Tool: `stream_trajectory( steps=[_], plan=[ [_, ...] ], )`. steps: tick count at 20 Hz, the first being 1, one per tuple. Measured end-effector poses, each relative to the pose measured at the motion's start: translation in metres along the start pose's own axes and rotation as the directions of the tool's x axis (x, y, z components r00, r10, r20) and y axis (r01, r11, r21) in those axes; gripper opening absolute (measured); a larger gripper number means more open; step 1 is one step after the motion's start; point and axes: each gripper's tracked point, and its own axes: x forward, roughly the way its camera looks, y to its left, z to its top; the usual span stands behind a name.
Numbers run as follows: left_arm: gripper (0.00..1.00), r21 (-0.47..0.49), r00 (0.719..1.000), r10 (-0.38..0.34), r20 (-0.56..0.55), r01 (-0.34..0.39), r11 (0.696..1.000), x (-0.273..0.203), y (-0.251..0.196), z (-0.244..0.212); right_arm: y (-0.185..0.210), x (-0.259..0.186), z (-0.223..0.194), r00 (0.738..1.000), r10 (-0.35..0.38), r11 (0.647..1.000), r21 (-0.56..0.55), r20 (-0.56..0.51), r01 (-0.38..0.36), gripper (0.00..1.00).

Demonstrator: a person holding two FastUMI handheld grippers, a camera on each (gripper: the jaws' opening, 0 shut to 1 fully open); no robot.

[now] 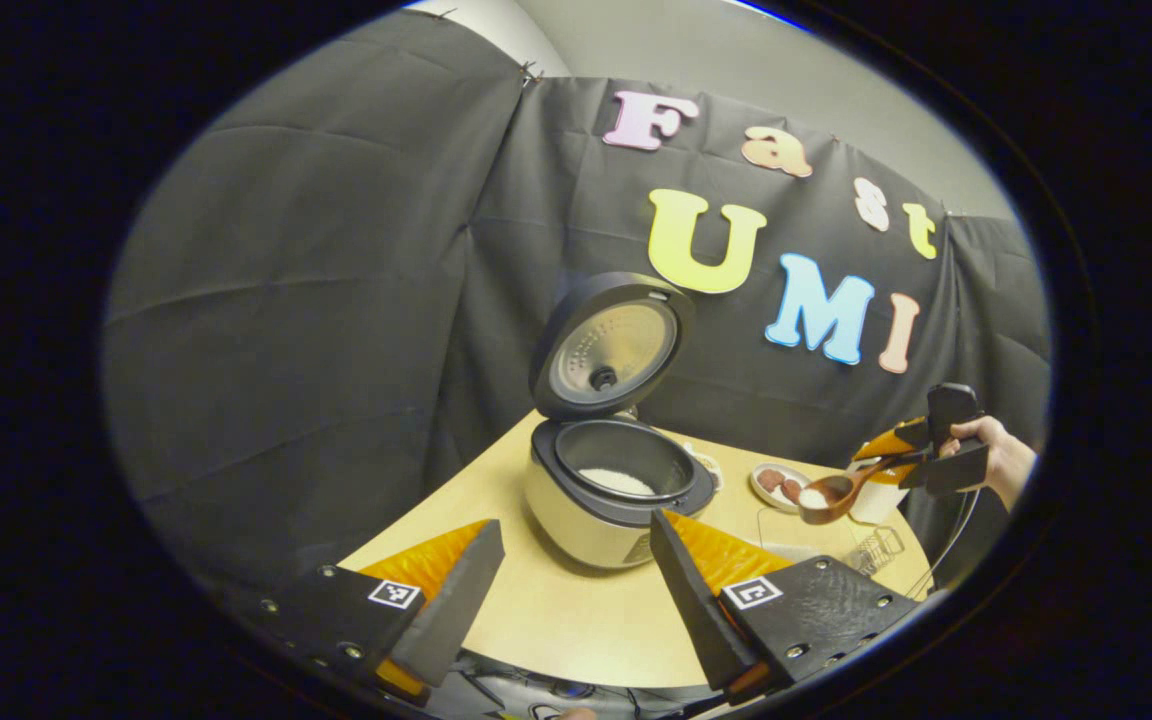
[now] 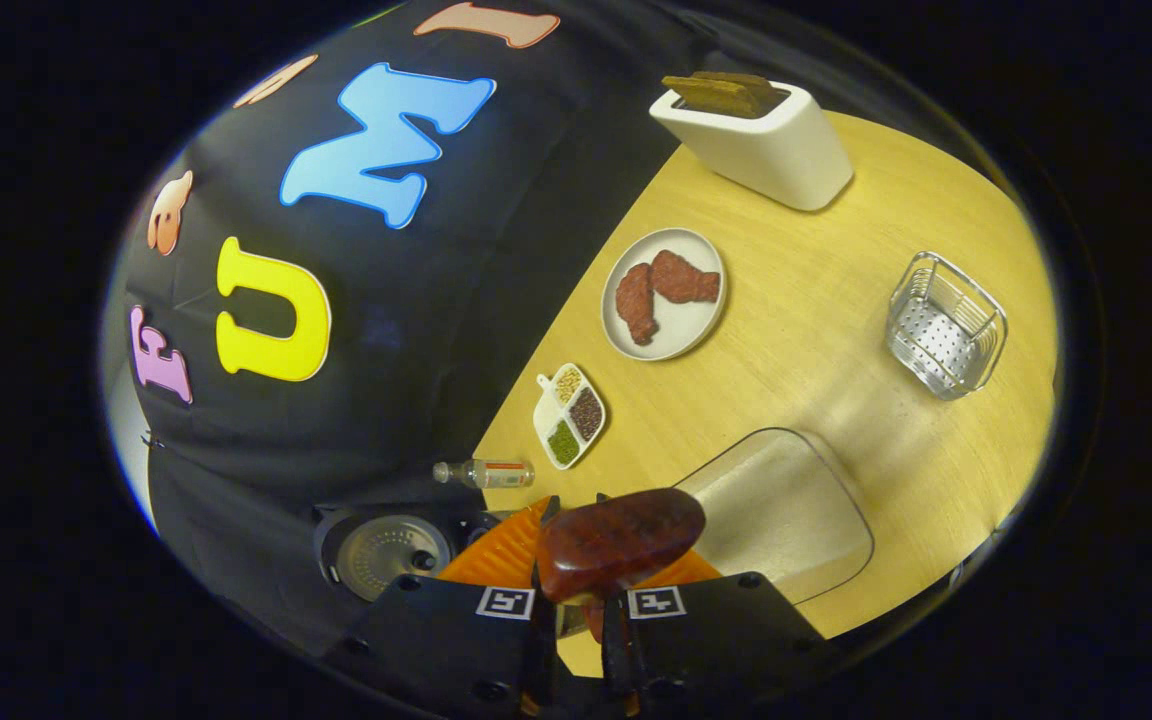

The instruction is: Close the left gripper, press the button to open the rice cooker; take a wooden spoon from the chopstick holder with the right hand, scoop a spoonful of rice and pour it into the rice cooker, then put the wooden spoon back into the chopstick holder.

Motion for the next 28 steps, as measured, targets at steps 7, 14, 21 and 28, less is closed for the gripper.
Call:
stream_trajectory(
  steps=[7, 14, 21, 28],
  plan=[
    [0.91, -0.029, 0.998, 0.064, 0.008, -0.063, 0.998, -0.001, 0.028, 0.000, 0.077, 0.040, -0.040, 0.992, 0.097, 0.993, -0.059, -0.078, -0.101, 0.20],
    [0.94, -0.073, 0.992, 0.128, 0.008, -0.127, 0.989, 0.002, 0.068, -0.004, 0.138, 0.089, -0.089, 0.979, 0.117, 0.976, -0.162, -0.166, -0.144, 0.20],
    [0.96, -0.083, 0.984, 0.176, -0.002, -0.175, 0.981, 0.001, 0.093, -0.006, 0.163, 0.137, -0.127, 0.977, 0.094, 0.932, -0.328, -0.190, -0.154, 0.20],
    [0.96, -0.019, 0.981, 0.195, -0.015, -0.196, 0.980, -0.001, 0.098, -0.013, 0.165, 0.161, -0.149, 0.986, 0.060, 0.794, -0.592, -0.154, -0.141, 0.20]
  ],
)
